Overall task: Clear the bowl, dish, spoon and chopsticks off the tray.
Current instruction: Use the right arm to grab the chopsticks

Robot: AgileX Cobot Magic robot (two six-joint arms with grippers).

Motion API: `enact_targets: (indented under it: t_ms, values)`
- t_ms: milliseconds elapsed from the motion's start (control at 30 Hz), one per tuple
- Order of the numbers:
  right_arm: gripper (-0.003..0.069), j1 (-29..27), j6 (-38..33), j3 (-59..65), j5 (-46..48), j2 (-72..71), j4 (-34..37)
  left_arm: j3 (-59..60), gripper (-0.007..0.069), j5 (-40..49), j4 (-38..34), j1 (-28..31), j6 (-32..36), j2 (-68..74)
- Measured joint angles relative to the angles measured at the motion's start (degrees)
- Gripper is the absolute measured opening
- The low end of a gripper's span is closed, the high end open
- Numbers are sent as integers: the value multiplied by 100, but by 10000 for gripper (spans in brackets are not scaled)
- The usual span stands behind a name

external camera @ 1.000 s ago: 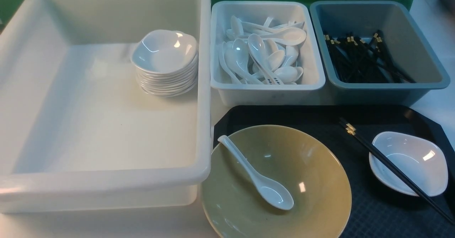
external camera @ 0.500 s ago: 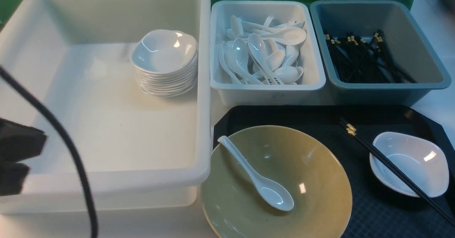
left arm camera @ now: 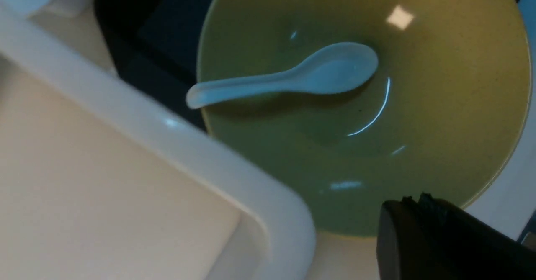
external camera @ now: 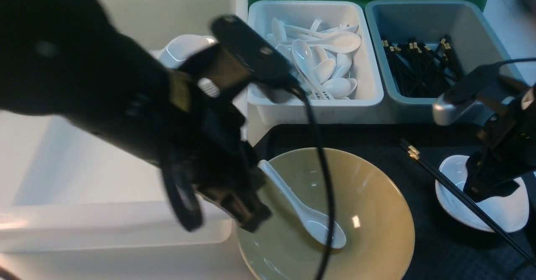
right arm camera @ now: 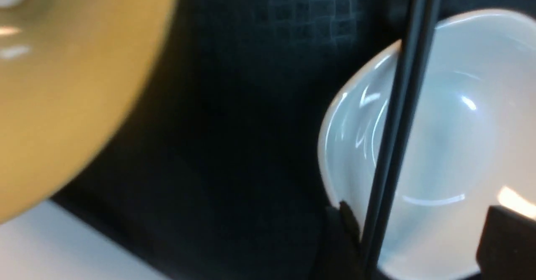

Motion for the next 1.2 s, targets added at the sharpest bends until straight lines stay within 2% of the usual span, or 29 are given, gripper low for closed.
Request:
enact_targets:
  t_ms: [367, 467, 533, 767, 1000, 1200]
  values:
    - [470, 0, -83, -44, -601, 937, -197, 0, -11, -161, 6, -171, 72, 415]
    - [445, 0, -83, -63, -756, 1080, -211, 0, -11, -299, 17, -171, 134, 415]
    - [407, 0, -83, -63, -780, 1141, -229, 0, -11, -410, 24, -171, 147, 415]
    - [156, 0, -88, -63, -766, 1214, -235, 0, -11, -682, 44, -171, 152, 415]
    - [149, 0, -82, -170, -340, 1067, -235, 0, -11, -704, 56, -171, 152, 415]
    - [149, 0, 250, -898, -1, 246, -230, 0, -11, -705, 126, -171, 103, 415]
